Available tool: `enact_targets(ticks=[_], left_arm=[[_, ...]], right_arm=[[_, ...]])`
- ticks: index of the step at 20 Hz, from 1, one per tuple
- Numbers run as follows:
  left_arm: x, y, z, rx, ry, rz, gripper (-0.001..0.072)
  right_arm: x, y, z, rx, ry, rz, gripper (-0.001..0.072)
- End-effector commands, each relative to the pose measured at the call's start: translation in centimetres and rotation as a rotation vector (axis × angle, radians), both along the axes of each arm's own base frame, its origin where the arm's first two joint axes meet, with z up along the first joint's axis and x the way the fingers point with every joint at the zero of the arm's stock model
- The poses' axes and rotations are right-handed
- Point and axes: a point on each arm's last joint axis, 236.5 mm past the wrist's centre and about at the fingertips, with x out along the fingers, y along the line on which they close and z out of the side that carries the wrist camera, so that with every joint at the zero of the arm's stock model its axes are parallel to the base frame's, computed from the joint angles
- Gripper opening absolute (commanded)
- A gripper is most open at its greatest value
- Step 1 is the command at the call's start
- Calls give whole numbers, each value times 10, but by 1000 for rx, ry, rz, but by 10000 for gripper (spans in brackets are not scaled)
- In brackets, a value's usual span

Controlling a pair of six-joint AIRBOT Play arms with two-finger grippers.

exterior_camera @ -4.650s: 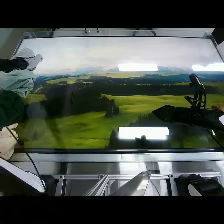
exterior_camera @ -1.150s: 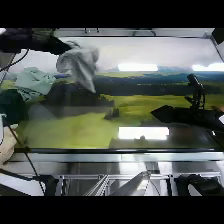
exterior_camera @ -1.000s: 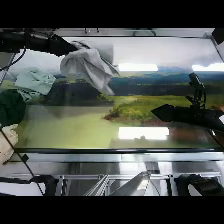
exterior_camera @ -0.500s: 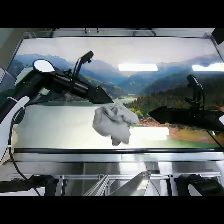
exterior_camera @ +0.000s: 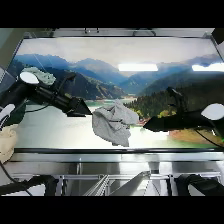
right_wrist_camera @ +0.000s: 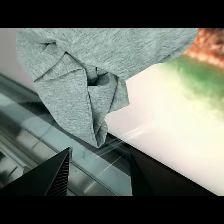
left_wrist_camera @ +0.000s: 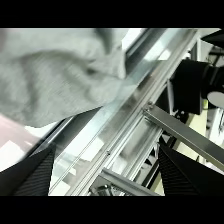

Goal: Fold the shirts.

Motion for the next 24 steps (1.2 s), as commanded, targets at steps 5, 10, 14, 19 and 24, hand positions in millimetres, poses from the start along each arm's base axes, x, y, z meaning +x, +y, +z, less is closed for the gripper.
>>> enact_targets(ticks=[5,10,14,19,24], left_arm=[[-49,-20,-85,49,117,67,704],[-49,-39,-102,36,156,10,704],[-15,-49,-80,1,69,-7,705],[50,-34,-19,-46,-86,43,705],[99,-5,25,-41,-238,149,705]], right_arm=[[-16,64,-55,208,153,177,363],[-40,81,-67,210,217,249,363],[-35,81,-69,203,205,233,362],[-26,89,-68,243,172,213,48],[-19,109,-9,458,118,240,9]])
